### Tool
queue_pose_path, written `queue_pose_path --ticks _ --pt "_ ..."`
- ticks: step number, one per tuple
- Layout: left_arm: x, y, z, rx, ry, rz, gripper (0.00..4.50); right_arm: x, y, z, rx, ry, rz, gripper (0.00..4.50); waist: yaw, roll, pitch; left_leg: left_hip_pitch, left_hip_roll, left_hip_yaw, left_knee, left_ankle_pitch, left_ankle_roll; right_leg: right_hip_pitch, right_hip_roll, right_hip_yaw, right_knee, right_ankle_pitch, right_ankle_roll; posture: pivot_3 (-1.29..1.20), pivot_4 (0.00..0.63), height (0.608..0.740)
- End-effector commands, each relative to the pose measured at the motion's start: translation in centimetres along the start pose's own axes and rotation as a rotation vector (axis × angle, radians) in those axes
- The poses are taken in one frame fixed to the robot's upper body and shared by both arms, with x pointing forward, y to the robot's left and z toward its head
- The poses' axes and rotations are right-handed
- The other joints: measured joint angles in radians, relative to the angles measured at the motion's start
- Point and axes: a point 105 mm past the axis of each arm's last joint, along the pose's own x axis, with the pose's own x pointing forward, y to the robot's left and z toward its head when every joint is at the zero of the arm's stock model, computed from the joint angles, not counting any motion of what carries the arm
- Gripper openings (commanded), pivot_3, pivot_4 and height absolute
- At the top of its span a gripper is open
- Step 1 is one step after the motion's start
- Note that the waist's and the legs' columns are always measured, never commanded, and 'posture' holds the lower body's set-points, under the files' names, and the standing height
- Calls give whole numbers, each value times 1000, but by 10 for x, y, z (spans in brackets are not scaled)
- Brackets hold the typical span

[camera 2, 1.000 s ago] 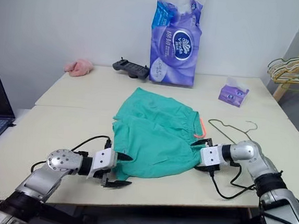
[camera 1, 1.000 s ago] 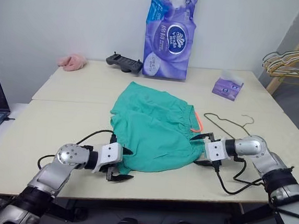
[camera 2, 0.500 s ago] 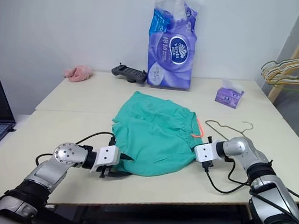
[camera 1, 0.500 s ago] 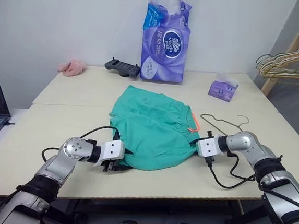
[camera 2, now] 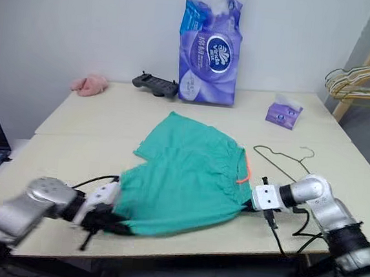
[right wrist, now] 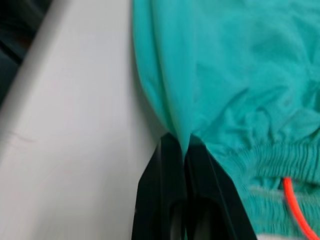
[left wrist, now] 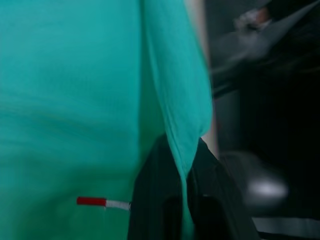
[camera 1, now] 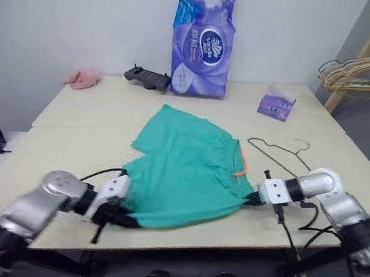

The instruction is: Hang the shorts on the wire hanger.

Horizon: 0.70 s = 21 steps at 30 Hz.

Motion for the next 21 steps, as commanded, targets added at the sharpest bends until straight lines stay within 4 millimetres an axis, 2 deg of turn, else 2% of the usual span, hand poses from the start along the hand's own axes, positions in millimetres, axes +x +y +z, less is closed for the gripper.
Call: queue_pose_path --ticks 1,3,4,5,6,7,8,9,10,11,12,13,15,17,18,19,20,21 --pt "-37 35 22 -21 -57 132 42 -31 -29 30 200 -70 -51 0 7 5 4 2 0 0 0 0 0 3 0 -1 -1 -3 5 81 16 740" --pt "-49 82 35 6 -99 314 42 -32 -61 34 228 -99 -146 0 11 5 6 8 -1 0 1 1 1 9 1 -3 -2 -3 1 77 9 740" --pt "-65 125 52 88 -117 557 42 -35 -97 29 190 -76 -312 0 13 2 6 11 -1 0 1 3 4 12 3 -4 -1 -3 1 82 9 740" --pt "-82 160 72 157 -118 785 42 -39 -128 25 151 -43 -459 0 17 -3 7 14 0 -1 1 3 4 15 8 -4 -2 -3 2 88 11 740" --pt "-100 183 94 240 -96 981 42 -47 -158 25 91 0 -621 0 18 -9 10 22 1 -5 1 4 4 24 9 -4 -2 -2 2 93 12 740" --pt "-115 194 113 346 -55 1127 42 -58 -182 28 36 42 -773 0 19 -14 12 22 1 -7 1 5 2 25 9 -3 -3 -2 3 99 13 740" --pt "-142 200 141 460 0 1338 42 -82 -209 37 33 53 -988 0 18 -20 14 20 2 -9 0 9 -7 22 9 -2 -3 5 7 108 10 740" --pt "-169 196 170 543 -26 1520 42 -106 -227 49 26 52 -1171 0 18 -22 14 14 0 -9 -1 10 -12 12 9 2 -1 11 3 107 6 740" --pt "-210 178 210 608 -144 1764 42 -140 -242 72 -97 125 -1382 0 17 -26 11 2 -1 -8 0 12 -17 -2 9 5 0 16 -4 107 6 740" --pt "-240 157 236 658 -229 1933 42 -165 -248 95 -208 154 -1526 0 17 -29 11 -16 -2 -5 1 17 -25 -22 8 8 3 19 -6 94 5 740" --pt "-265 133 259 709 -324 2049 42 -188 -250 124 -311 128 -1640 0 14 -31 10 -39 -3 -2 4 17 -27 -47 6 11 14 20 -7 91 4 740" --pt "-280 114 275 761 -383 2108 42 -199 -250 146 -411 110 -1695 0 8 -32 9 -56 -4 2 5 18 -28 -67 4 13 16 20 -7 88 2 740" --pt "-289 97 289 831 -407 2117 42 -201 -248 168 -513 63 -1707 0 -14 -31 7 -69 -5 9 0 18 -30 -84 -1 13 15 17 -11 87 5 740" --pt "-278 111 275 772 -374 1949 42 -176 -245 164 -567 27 -1590 0 -30 -29 -3 -66 -6 8 -2 15 -35 -82 -1 13 12 15 -14 83 10 740" --pt "-273 117 268 746 -355 1880 42 -168 -244 161 -577 14 -1549 0 -39 -28 -7 -60 -7 8 -5 14 -35 -75 -1 13 6 15 -14 86 11 740" --pt "-263 126 255 728 -299 1789 42 -157 -242 153 -573 5 -1497 0 -46 -27 -7 -46 -7 8 -17 14 -34 -59 -1 13 -8 14 -13 95 28 740" --pt "-247 141 226 677 -197 1652 42 -138 -238 139 -560 -8 -1405 0 -50 -25 -6 -34 -7 10 -32 9 -26 -47 -1 12 -18 9 -4 99 30 740" --pt "-231 149 197 634 -114 1514 42 -122 -232 127 -544 -24 -1322 0 -57 -25 -6 -31 -7 10 -31 6 -20 -43 0 12 -19 8 0 105 27 740"
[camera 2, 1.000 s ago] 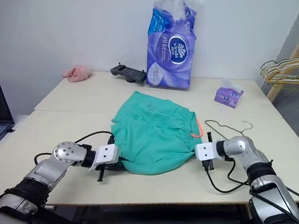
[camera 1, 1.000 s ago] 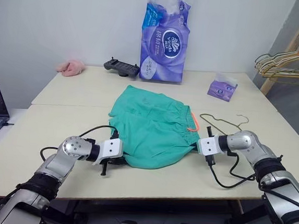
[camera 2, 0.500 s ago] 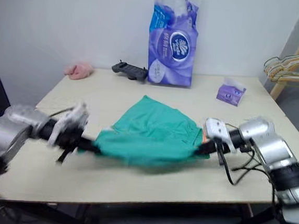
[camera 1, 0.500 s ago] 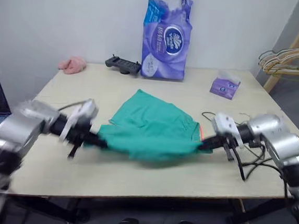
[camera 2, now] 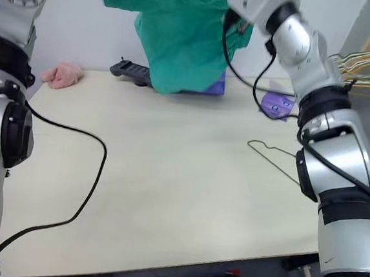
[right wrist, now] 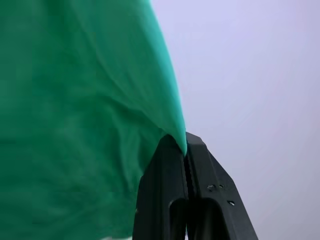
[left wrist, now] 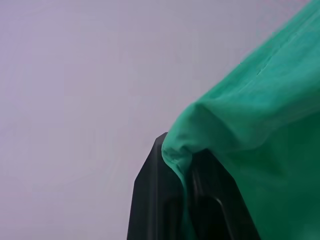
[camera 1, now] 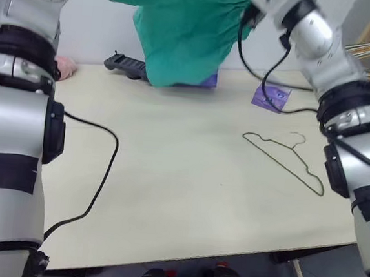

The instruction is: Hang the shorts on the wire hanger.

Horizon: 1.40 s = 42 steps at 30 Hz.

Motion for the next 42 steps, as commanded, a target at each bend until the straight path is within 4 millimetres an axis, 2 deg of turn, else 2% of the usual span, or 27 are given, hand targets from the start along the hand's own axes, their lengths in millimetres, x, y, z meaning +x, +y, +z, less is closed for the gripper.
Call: queue_pose_path --ticks 1,3,5,6,8,10,11,13,14,18,19,21,26,32,36,39,42 --pt "-52 -52 -82 -89 205 -424 42 -32 54 -28 123 11 211 0 -10 1 2 8 0 3 1 0 1 6 0 1 1 0 0 109 25 740" --pt "-89 -85 -107 -106 273 -702 42 -47 80 -31 200 -4 314 0 -25 0 6 11 1 3 3 1 5 9 1 1 9 0 0 114 30 740" --pt "-154 -116 -136 -135 367 -1044 42 -69 117 -41 306 34 443 0 -36 0 11 11 3 2 13 1 5 7 3 1 17 0 0 118 41 740" --pt "-184 -127 -142 -184 404 -1180 42 -82 132 -45 326 48 494 0 -45 0 11 9 5 3 15 1 6 5 5 3 19 1 -2 116 49 740" --pt "-223 -139 -140 -263 439 -1329 42 -102 154 -49 353 63 579 0 -51 0 11 12 8 3 17 0 6 6 7 4 26 1 -3 118 46 740" --pt "-265 -155 -127 -302 458 -1482 42 -125 172 -52 389 84 644 0 -47 1 12 14 8 2 20 0 7 6 6 6 32 1 -4 122 48 740" --pt "-280 -163 -117 -328 459 -1542 42 -136 180 -50 414 84 675 0 -45 1 12 15 8 2 21 -2 10 5 6 6 33 1 -4 128 52 740" --pt "-298 -169 -102 -351 463 -1604 42 -156 192 -41 460 72 737 0 -21 2 15 19 8 1 21 -3 11 9 7 6 34 0 -4 131 51 740" --pt "-302 -170 -97 -351 465 -1617 42 -164 196 -35 480 67 761 0 -8 3 17 22 8 1 21 -3 11 12 7 5 34 1 -5 131 51 740" --pt "-322 -175 -85 -282 460 -1708 42 -230 220 -13 562 115 959 0 56 12 25 39 8 -4 23 -2 12 33 8 0 30 -4 -2 135 50 740" --pt "-326 -176 -84 -263 459 -1729 42 -243 222 -9 575 131 992 0 63 13 26 47 8 -4 23 -2 12 42 8 0 29 -8 -8 131 50 740" --pt "-329 -177 -86 -223 461 -1747 42 -262 225 -2 571 160 1052 0 67 14 27 54 9 -4 23 -2 12 50 8 0 28 -10 -9 120 50 740" --pt "-328 -185 -93 -127 438 -1758 42 -274 220 -1 572 255 1075 0 59 12 28 53 15 1 23 -2 12 51 13 0 27 -10 -9 95 53 740" --pt "-328 -192 -87 -124 393 -1816 42 -287 216 -4 549 353 1128 0 55 11 28 51 20 2 19 -5 10 48 18 -1 25 -10 -9 73 49 740" --pt "-329 -195 -82 -137 377 -1844 42 -311 221 8 579 374 1243 0 54 11 28 50 21 1 18 -6 12 47 20 -2 22 -10 -10 68 44 740" --pt "-340 -201 -71 -180 348 -1905 42 -330 227 23 612 357 1344 0 54 11 28 50 21 2 19 -6 12 47 20 -2 19 -9 -9 71 37 740" --pt "-350 -206 -69 -169 332 -1946 42 -336 231 29 620 352 1385 0 51 9 27 50 22 2 19 -6 12 48 20 -1 16 -9 -9 72 30 740"
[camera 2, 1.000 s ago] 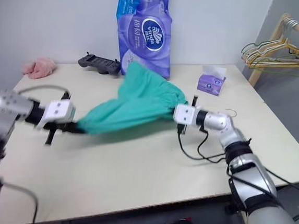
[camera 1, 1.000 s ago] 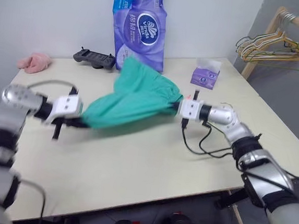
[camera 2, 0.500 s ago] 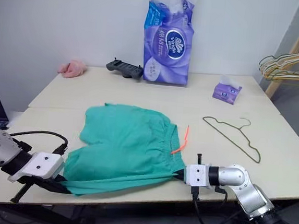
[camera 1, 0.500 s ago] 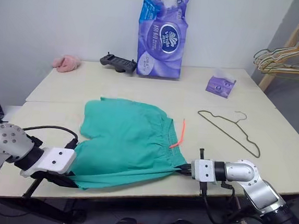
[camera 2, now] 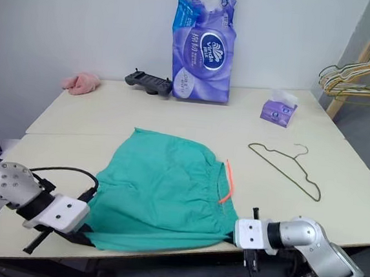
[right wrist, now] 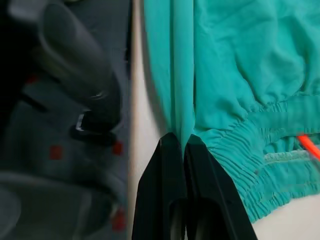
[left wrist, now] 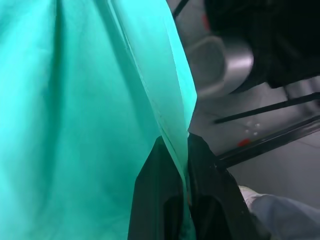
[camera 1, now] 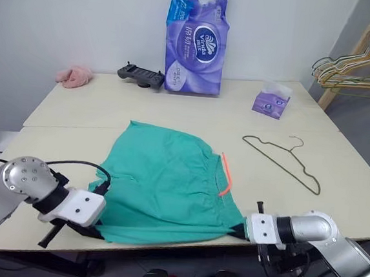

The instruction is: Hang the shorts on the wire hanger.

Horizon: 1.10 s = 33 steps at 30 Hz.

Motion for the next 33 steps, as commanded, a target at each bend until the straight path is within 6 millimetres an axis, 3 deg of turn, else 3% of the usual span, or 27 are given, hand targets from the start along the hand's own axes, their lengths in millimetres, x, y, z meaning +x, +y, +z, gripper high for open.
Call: queue_pose_path --ticks 1,4,7,10,17,20,23,29,32,33 --pt "-8 -10 -18 -44 109 -47 42 -16 -6 -32 82 166 -25 0 -3 -2 -1 0 0 0 0 0 0 0 0 0 0 0 0 74 28 740" --pt "0 -10 -20 -28 106 -37 42 -11 -10 -30 96 164 -38 0 -3 -2 -1 0 0 0 1 0 0 2 0 0 0 0 -1 72 24 740" --pt "2 -11 -21 -22 99 -48 690 -10 -10 -27 134 153 -11 0 -6 -2 -2 0 1 0 1 0 0 2 0 0 0 -1 -1 68 25 740" --pt "2 -12 -24 -26 97 -60 1573 -12 -1 -22 165 144 64 630 -8 -6 -4 1 0 0 1 0 0 2 0 -1 0 0 0 64 25 740" --pt "5 -25 -26 -50 48 -117 3638 -24 18 -8 201 110 215 2959 -3 -8 -5 0 0 0 1 -1 0 2 -1 -1 -2 0 0 59 22 740" --pt "1 -23 -30 -75 44 -117 3644 -32 29 -1 253 93 308 4018 -2 -7 -5 0 0 -1 1 -1 0 2 -1 -1 -2 0 0 60 29 740" --pt "-8 -9 -31 -109 30 -67 3644 -47 36 4 327 80 393 4018 -2 -6 -5 1 0 -1 1 -1 0 2 -1 -2 -2 0 0 52 7 740" --pt "-21 54 -7 -139 -144 162 3644 -56 -20 17 438 -36 185 4018 -13 -6 -6 0 1 0 2 -1 0 3 0 -2 -1 2 3 19 7 740" --pt "-17 88 22 -96 -292 304 3644 -65 -48 28 505 -122 38 4018 -19 -6 -7 1 1 0 3 -1 -1 3 0 -1 -1 4 6 11 8 740" --pt "-15 108 38 -65 -368 398 3644 -71 -71 22 542 -136 -97 4018 -19 -7 -7 0 1 0 3 -1 -1 2 0 -1 -1 4 6 11 8 740"
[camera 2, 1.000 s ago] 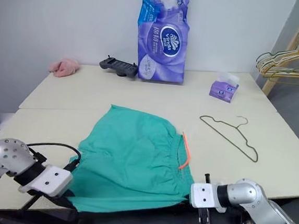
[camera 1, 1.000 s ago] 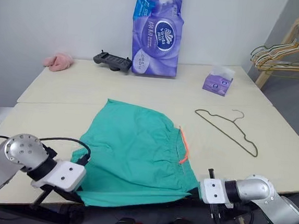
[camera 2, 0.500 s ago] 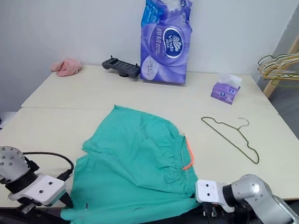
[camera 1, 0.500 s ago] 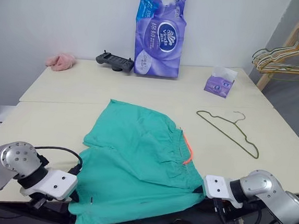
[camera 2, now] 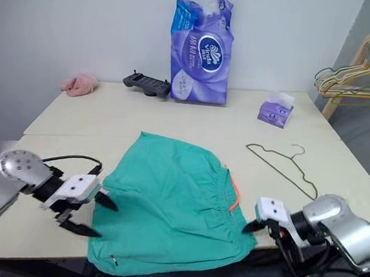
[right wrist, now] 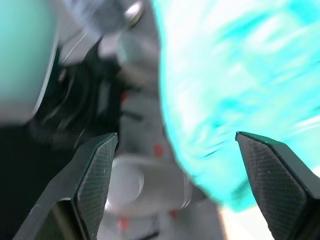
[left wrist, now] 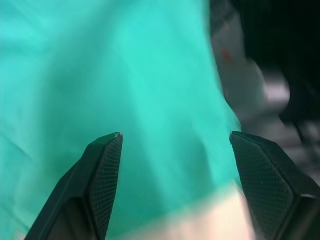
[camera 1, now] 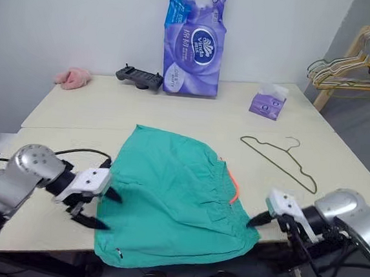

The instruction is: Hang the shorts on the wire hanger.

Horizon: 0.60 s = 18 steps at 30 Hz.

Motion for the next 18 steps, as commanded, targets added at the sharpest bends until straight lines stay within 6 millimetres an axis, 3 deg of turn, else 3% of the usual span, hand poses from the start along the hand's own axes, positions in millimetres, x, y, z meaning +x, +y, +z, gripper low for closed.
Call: queue_pose_path --ticks 1,5,7,12,18 --pt "10 39 44 81 -192 221 3644 -26 -45 23 62 -132 -280 4018 0 -1 0 -1 0 0 0 0 0 -1 0 0 0 1 1 6 12 740" --pt "32 80 105 117 -469 434 3644 -80 -127 -1 125 -76 -803 4018 3 -3 -2 -3 -2 0 3 0 -1 -1 -3 2 -1 5 -3 -2 2 740" --pt "48 88 121 109 -513 457 3644 -100 -145 -12 128 -36 -924 4018 6 -3 -3 -4 -4 0 5 0 -1 -1 -4 2 -1 7 -3 -12 4 740" --pt "93 88 156 127 -528 395 3644 -141 -169 -48 204 66 -1093 4018 -6 -1 -4 -4 -4 4 5 0 -1 -1 -4 5 -1 7 -3 -21 11 740" --pt "122 74 184 117 -558 301 3644 -151 -178 -70 313 99 -1081 4018 -35 0 -3 -3 -3 7 4 0 0 -1 -2 8 -1 7 -3 -30 19 740"
